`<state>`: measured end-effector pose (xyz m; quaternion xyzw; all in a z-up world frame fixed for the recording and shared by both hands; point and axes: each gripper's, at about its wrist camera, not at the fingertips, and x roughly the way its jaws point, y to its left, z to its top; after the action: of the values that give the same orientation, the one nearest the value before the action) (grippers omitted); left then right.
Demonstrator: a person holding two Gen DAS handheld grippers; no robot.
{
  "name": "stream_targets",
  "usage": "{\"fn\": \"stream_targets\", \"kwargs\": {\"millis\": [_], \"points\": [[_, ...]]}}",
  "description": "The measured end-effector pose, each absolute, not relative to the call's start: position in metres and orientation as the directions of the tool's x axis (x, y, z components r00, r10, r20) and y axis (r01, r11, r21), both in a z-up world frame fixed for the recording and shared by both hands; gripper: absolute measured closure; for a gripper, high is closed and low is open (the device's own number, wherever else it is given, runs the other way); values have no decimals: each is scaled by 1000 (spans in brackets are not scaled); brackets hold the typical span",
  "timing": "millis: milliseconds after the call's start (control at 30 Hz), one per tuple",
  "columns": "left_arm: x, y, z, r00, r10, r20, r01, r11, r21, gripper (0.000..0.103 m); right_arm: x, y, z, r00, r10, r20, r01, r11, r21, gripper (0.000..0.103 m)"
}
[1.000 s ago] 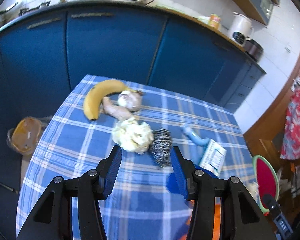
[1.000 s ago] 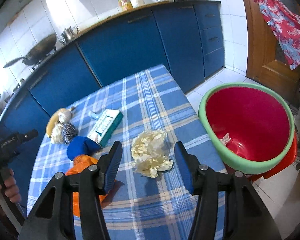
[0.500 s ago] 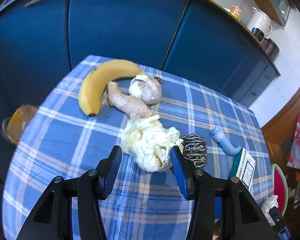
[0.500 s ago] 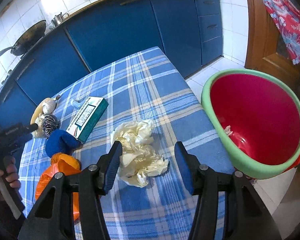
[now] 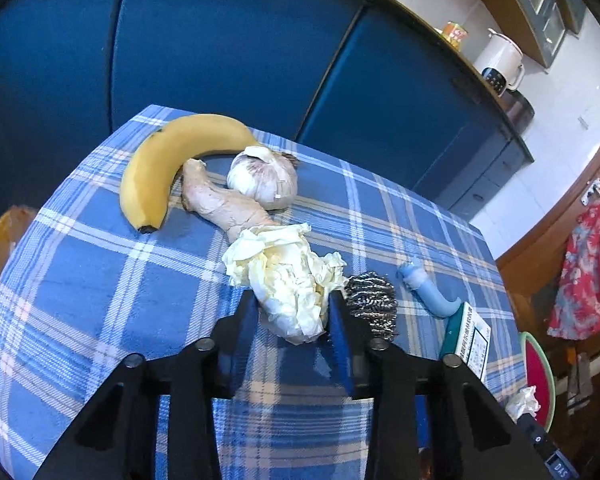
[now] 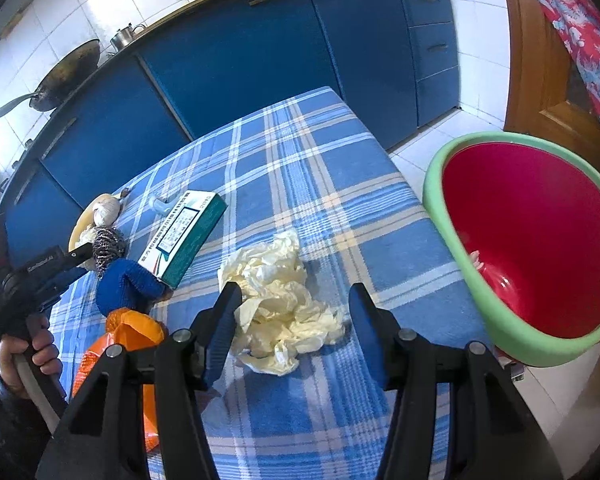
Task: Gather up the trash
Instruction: 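Grasp crumpled white paper with the left tool while the right tool grasps crumpled cream paper, then lift both crumpled papers and carry them over the red bucket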
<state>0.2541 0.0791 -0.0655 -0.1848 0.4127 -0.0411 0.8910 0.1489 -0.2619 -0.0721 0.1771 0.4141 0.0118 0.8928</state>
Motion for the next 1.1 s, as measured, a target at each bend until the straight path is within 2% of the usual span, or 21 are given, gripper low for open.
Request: {"fn": "stream_targets", "kwargs": {"millis": [67, 333, 500, 767, 1100], "points": [[253, 79, -64, 656, -229, -719, -76, 928, -365, 71, 149, -259, -73, 657, 180, -732, 112, 937, 331, 49], [239, 81, -47, 680, -231, -696, -63, 927, -369, 73, 143, -248, -66, 678, 194, -709, 60, 947, 316, 80], [221, 80, -32, 702, -233, -673, -45, 928, -369, 73, 134, -250, -60, 693, 191, -696, 57, 947, 317, 90], [194, 74, -11, 716, -232, -658, -28, 933, -360, 73, 115, -255, -42, 734, 192, -651, 51, 941, 335, 92], [162, 47, 10, 717, -291, -633, 52, 928, -368, 73, 86, -264, -20, 775, 189, -603, 50, 933, 356, 93]]}}
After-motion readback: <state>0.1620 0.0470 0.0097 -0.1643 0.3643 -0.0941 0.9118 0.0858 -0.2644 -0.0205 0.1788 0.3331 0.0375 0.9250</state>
